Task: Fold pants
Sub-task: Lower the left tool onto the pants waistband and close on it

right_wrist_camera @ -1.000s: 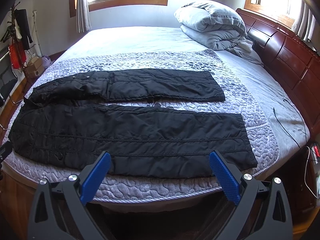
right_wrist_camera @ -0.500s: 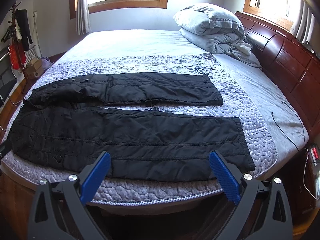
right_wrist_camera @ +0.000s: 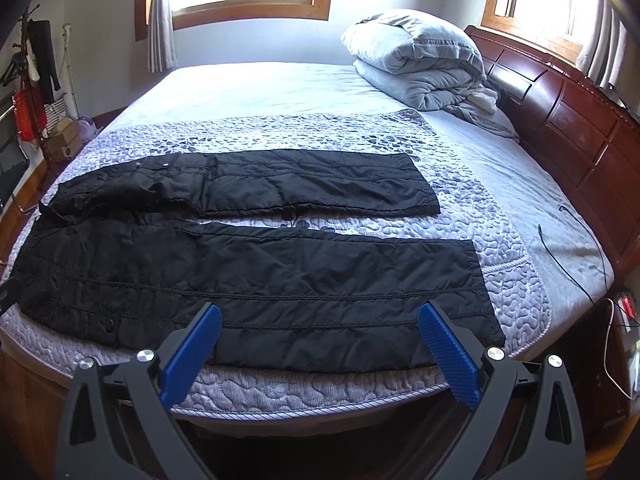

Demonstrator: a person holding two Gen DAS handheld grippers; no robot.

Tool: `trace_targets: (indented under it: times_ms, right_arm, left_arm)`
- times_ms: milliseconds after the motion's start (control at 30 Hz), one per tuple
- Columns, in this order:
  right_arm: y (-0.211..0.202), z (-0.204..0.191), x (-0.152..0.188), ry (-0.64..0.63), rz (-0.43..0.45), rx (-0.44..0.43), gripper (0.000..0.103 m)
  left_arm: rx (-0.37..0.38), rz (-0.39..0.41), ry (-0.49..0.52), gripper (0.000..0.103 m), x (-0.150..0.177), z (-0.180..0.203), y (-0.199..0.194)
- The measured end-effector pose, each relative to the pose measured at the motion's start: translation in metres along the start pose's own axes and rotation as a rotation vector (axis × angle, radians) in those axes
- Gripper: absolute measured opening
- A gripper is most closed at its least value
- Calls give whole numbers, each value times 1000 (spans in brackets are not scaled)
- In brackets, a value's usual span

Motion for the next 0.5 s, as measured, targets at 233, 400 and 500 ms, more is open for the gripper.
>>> trace_targets:
  times_ms: [233, 400, 500]
  right_arm:
    - [7, 6, -14, -17, 28, 13, 100]
    - [25, 19, -41, -23, 62, 30, 100]
    - [37, 29, -58, -22, 84, 32, 100]
  left_arm:
    - [-14, -22, -47, 101, -22, -26, 23]
    - [-13, -84, -88, 101, -58, -58, 62]
    - [-25, -109, -77, 101, -78, -70, 84]
Point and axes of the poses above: each gripper's, at about its wrist camera, not at the fingertips, and y roughly the way its jaws point, z to its right, x to its underside, the point moved 7 cm from there along y, roughly the way its jaws point, and after that the axes turned 1 degree about z, right-handed, at the moved point
